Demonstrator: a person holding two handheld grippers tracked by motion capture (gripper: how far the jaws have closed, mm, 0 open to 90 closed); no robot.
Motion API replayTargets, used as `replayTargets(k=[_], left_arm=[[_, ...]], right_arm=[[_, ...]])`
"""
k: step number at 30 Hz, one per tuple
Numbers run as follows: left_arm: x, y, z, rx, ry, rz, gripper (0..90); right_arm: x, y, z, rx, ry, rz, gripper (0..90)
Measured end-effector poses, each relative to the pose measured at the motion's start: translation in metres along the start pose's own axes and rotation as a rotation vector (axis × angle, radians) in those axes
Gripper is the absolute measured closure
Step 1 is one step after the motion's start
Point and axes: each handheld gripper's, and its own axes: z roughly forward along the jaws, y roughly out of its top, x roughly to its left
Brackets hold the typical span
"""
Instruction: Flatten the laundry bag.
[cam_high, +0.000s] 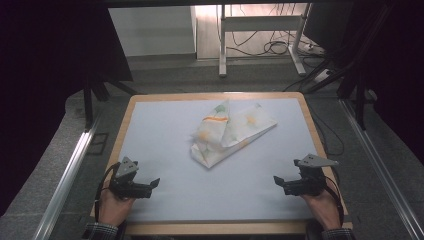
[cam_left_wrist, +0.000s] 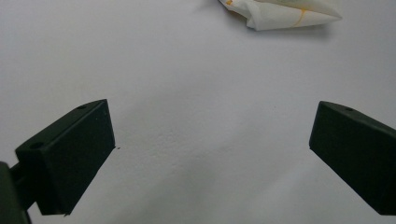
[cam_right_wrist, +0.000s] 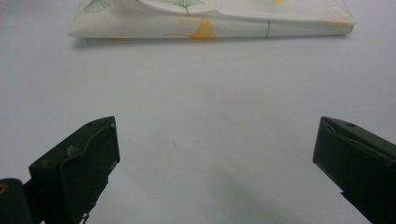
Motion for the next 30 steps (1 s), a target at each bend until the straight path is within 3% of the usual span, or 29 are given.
replayTargets(k=[7, 12, 16, 30], left_arm=[[0.001, 0.0, 0.006, 0.001, -0.025, 0.013, 0.0], [0.008, -0.004, 0.009, -0.016, -0.086, -0.035, 0.0], [0.008, -0.004, 0.008, -0.04, -0.089, -0.029, 0.0], [-0.002, 0.003, 0.011, 0.016, -0.089, 0.003, 0.0]], right_arm=[[0.002, 0.001, 0.002, 0.001, 0.004, -0.012, 0.8], [0.003, 0.001, 0.003, 0.007, 0.001, -0.014, 0.8], [0.004, 0.001, 0.004, 0.013, -0.001, -0.019, 0.8], [0.005, 0.001, 0.006, 0.028, -0.005, -0.029, 0.8]])
